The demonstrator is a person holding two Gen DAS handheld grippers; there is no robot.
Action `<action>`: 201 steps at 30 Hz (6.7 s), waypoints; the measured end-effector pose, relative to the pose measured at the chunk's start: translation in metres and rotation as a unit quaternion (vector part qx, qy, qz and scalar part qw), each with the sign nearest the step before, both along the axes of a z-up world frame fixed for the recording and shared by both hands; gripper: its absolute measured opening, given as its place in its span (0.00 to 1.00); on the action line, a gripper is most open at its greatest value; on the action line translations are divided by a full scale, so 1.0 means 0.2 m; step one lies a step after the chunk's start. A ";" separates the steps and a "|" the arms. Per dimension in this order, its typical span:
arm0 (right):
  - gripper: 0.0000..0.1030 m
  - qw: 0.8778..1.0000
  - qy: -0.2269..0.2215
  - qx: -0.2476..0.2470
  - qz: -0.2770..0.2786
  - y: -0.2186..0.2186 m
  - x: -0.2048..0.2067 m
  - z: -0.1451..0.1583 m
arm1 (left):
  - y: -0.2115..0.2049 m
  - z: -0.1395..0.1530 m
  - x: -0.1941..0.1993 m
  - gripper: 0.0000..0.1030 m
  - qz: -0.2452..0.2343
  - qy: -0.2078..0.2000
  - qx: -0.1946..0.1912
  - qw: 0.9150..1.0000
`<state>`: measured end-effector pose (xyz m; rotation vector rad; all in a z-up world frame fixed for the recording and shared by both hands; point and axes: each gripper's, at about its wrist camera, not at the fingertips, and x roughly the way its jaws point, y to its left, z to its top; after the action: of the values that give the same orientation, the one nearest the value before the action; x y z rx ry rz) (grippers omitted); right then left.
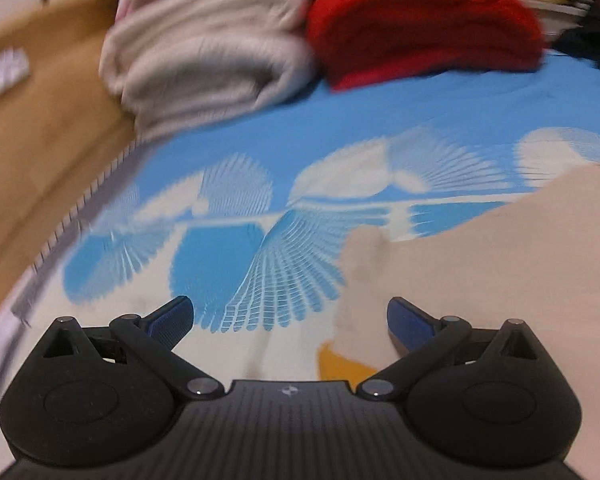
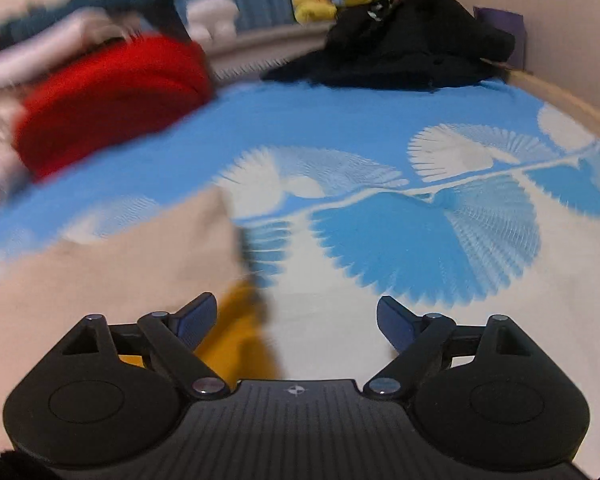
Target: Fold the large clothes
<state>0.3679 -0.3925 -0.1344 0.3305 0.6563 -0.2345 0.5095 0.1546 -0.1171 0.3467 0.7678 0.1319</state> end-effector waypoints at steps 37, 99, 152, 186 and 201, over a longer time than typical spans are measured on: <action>0.08 0.940 -0.027 0.299 -0.162 -0.22 -0.82 -0.18 | -0.32 -0.15 -0.45 0.65 0.016 0.115 -0.152 0.982; 0.06 0.966 0.045 0.072 -0.244 0.01 -0.53 0.04 | 0.01 -0.20 -0.56 1.00 0.056 0.104 -0.205 0.971; 0.59 0.938 -0.158 -0.109 0.287 1.44 -0.63 0.16 | 0.15 0.21 -0.81 0.98 0.008 -0.030 -0.303 0.953; 0.58 0.968 -0.049 -0.014 0.244 1.07 -0.50 -0.27 | -0.12 -0.17 -0.78 1.00 -0.009 0.079 -0.205 0.976; 0.39 0.946 -0.053 -0.060 0.313 0.93 0.61 0.26 | -0.39 0.11 0.24 1.00 -0.026 0.042 -0.182 0.982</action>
<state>0.4906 -0.2065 -0.0834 0.0054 0.6065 0.3500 0.5581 0.0761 -0.0943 0.0239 0.8469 -0.0737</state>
